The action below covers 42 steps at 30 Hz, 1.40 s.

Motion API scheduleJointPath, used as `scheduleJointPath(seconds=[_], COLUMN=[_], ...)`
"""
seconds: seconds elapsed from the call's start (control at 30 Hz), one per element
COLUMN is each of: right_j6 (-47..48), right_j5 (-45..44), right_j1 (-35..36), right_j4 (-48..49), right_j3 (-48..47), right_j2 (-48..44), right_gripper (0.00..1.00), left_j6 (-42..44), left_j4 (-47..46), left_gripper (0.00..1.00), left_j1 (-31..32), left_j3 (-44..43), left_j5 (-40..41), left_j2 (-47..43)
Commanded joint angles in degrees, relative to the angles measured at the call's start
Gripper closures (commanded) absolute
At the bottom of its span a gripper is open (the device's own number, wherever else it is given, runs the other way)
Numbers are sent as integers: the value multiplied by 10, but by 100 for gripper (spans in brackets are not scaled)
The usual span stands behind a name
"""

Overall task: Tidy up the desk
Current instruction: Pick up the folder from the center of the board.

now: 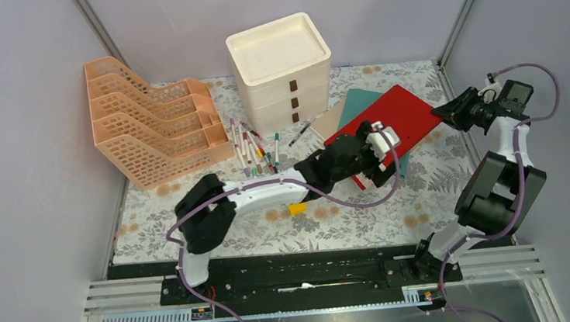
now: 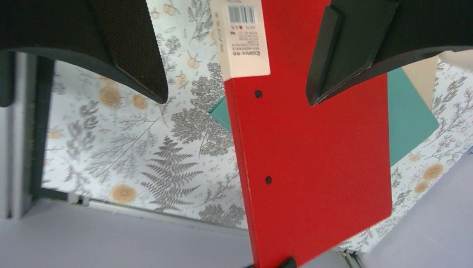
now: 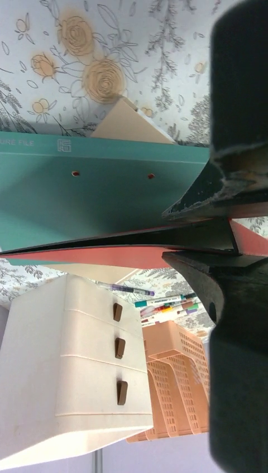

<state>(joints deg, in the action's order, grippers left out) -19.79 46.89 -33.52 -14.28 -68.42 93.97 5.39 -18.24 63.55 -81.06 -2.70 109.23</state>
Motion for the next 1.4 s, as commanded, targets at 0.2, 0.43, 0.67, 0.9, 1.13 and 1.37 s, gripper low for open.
scheduleJointPath(seconds=[0.2, 0.43, 0.67, 0.9, 1.13, 1.37], right_j6=[-31, -37, -40, -42, -42, -42], right_j5=[-12, 0, 8, 18, 18, 18], right_j1=[-2, 2, 18, 45, 95, 125], right_j4=[-106, -132, -136, -136, -136, -136], right_j3=[-2, -16, -16, -43, -62, -122], right_j2=[-79, -102, -129, -143, -158, -156], right_gripper=[88, 87, 86, 86, 86, 86], left_j6=[93, 159, 203, 185, 110, -29], left_j4=[47, 107, 97, 56, -37, -27], left_gripper=[1, 4, 29, 99, 100, 100], left_j1=[29, 44, 47, 47, 37, -7], left_j3=[-194, -310, -312, -251, -94, 41], left_j5=[126, 292, 354, 390, 391, 344], left_j2=[155, 249, 255, 186, 31, -141])
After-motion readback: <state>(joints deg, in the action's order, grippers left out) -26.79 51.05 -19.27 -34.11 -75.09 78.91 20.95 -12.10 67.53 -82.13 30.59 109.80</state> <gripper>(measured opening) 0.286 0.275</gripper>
